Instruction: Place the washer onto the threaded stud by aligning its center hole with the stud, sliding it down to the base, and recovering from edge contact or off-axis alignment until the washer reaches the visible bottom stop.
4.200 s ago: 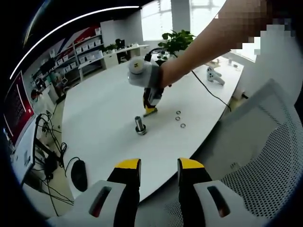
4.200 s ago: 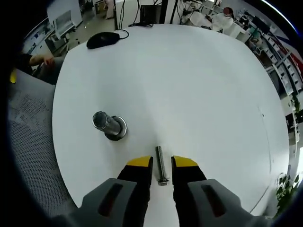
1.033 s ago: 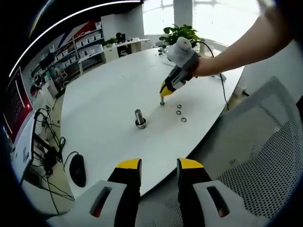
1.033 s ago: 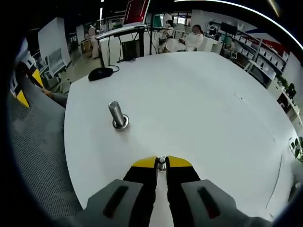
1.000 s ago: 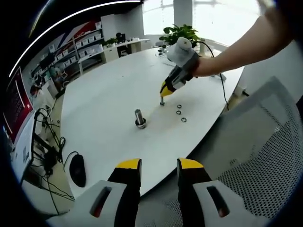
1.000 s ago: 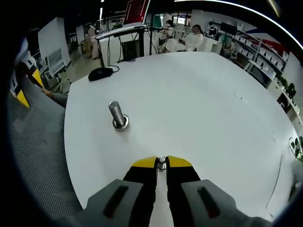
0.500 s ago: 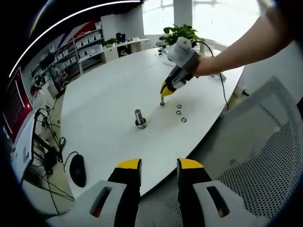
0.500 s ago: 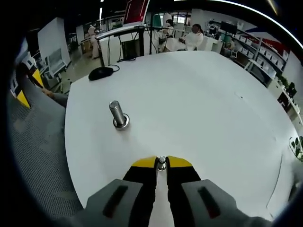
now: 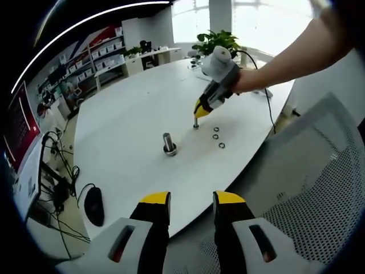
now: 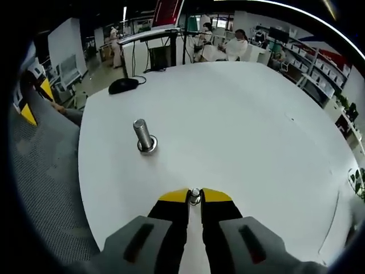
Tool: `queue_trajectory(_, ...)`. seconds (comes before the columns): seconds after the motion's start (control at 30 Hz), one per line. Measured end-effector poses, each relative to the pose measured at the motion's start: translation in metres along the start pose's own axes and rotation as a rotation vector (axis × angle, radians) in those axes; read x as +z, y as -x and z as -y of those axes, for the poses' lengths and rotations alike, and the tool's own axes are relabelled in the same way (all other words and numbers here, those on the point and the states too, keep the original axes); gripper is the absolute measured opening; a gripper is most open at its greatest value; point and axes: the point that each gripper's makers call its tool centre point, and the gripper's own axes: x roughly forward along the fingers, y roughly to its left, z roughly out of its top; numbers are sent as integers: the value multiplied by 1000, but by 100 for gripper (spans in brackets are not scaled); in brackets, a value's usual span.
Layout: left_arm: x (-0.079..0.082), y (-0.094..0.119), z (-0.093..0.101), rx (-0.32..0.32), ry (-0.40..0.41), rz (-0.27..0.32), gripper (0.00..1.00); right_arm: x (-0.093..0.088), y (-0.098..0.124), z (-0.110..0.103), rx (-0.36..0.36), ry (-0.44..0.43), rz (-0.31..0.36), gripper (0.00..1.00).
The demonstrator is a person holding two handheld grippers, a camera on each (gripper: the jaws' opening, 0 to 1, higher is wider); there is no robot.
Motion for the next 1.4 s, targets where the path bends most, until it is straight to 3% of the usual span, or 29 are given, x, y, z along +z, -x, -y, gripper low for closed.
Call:
queue_trajectory(0.4,0,0,0,0,0,0,28,-6,1,-1,-1,14,-21,14)
queue_trajectory(0.77,0,0,-1,2,2,-3,28,-41,7,-7,24,12,-114,20)
queue_trajectory(1.0,0,0,-3,14,5,0,28,-67,12,-14,61,-48,-204,24)
queue_trajectory(1.4,1,2,-8,41,10,13,28,-80,12,-21,78,-58,-249,25)
